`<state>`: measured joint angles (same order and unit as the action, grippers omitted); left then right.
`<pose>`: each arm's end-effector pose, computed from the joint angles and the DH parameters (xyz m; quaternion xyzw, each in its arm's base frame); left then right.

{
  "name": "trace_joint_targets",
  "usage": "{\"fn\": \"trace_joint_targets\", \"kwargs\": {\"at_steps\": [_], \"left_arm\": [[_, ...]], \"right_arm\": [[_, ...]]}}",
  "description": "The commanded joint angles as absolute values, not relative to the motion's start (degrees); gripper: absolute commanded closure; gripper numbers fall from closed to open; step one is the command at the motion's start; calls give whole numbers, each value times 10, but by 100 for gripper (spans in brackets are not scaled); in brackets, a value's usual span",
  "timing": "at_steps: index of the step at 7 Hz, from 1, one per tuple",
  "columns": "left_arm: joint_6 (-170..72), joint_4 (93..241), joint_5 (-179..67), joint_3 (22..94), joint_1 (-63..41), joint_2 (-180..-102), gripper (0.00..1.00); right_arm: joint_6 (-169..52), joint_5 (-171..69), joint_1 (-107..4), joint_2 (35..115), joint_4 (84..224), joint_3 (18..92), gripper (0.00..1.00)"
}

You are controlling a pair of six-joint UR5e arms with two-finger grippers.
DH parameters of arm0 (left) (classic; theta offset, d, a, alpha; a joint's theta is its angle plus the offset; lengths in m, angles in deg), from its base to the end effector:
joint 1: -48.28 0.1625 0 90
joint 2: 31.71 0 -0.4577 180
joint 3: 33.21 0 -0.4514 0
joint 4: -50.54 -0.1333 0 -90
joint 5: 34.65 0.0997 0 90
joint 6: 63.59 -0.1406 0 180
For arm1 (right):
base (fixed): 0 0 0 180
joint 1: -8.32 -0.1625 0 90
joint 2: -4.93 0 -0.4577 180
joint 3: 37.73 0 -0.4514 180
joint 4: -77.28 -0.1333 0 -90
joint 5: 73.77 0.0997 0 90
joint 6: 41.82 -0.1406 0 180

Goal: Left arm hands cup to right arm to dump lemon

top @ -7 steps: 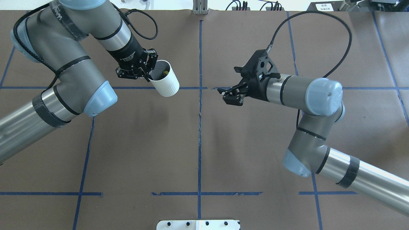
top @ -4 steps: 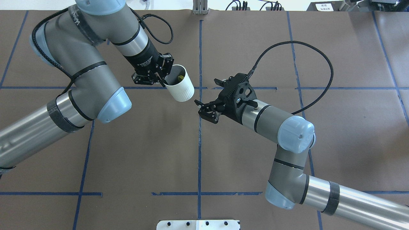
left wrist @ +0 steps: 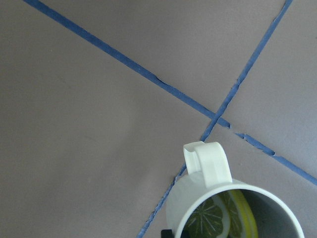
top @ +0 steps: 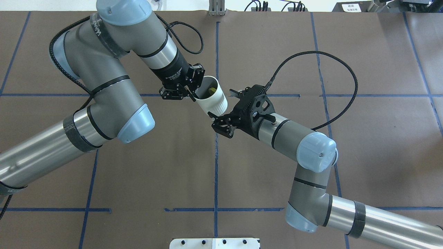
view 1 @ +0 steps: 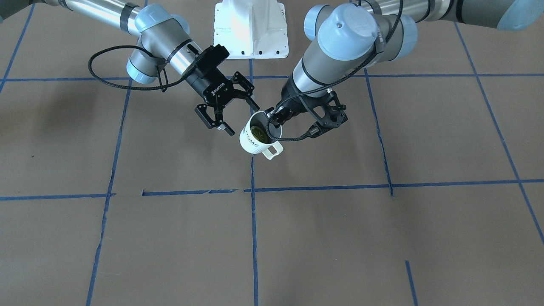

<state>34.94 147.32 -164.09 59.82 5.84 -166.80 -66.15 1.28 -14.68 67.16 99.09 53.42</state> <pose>0.5398 -0.5532 0.1304 -0.1599 0.5024 -0.2190 0.8210 -0.6065 -0.4416 0.2334 0.5810 -0.4714 -0.1479 0.6468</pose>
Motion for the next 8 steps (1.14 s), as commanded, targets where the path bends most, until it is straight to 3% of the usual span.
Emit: {"fn": "trace_joint_targets", "kwargs": {"at_steps": [1,7,8], "left_arm": [[364,1481,-1644,605,67,-1670,100],[365,1481,-1685,607,66,-1675,100],[358,1482,-1719,607,50,-1674,71]], "right_arm": [[-661,12,-147,672,992,533,1],[-662,11,-144,671,989,531,2],[-665,12,-144,672,988,531,44]]}}
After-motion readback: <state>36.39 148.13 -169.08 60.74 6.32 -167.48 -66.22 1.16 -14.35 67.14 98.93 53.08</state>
